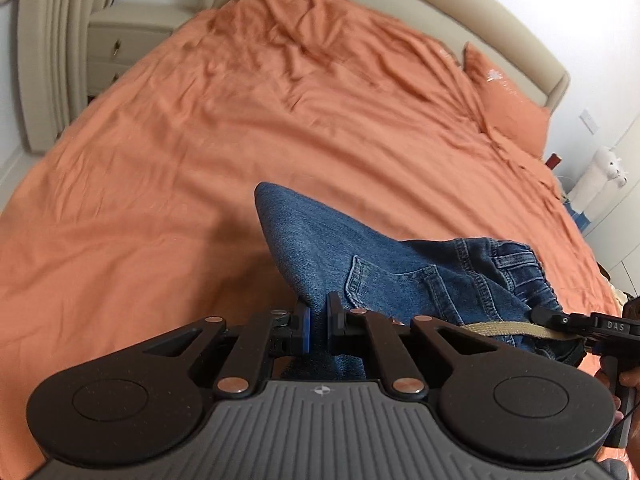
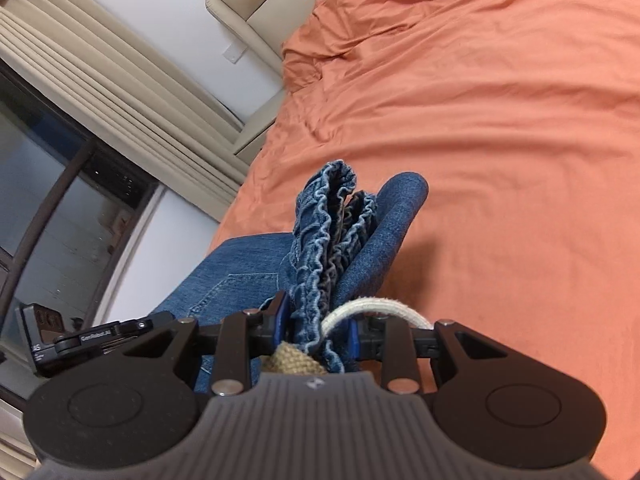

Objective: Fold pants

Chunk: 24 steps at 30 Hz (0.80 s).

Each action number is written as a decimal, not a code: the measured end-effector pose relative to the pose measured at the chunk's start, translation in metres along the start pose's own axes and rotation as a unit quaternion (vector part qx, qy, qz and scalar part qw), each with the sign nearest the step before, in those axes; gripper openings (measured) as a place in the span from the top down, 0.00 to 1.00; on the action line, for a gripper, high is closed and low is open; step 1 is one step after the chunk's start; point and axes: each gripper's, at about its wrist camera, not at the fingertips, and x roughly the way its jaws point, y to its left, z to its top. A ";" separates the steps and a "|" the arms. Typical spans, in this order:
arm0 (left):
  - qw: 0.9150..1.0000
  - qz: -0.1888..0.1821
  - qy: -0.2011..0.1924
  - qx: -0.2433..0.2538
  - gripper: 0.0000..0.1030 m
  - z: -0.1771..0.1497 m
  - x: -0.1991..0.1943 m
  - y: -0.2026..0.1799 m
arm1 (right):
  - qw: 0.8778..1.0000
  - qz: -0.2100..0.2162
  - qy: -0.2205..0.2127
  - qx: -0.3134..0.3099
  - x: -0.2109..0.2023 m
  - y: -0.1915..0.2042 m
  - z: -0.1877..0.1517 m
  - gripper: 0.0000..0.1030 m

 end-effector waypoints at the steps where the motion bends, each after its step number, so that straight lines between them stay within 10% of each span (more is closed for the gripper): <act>1: 1.000 0.000 0.007 -0.009 0.93 -0.005 0.006 0.008 | 1.000 0.003 0.003 0.008 0.006 -0.005 -0.004 0.76; 15: 0.996 0.019 0.080 -0.042 0.89 -0.052 0.063 0.070 | 0.994 -0.076 0.061 0.052 0.053 -0.066 -0.044 0.79; 24: 0.996 0.056 0.070 -0.014 0.70 -0.053 0.030 0.061 | 0.988 -0.142 0.050 -0.038 0.044 -0.038 -0.039 0.53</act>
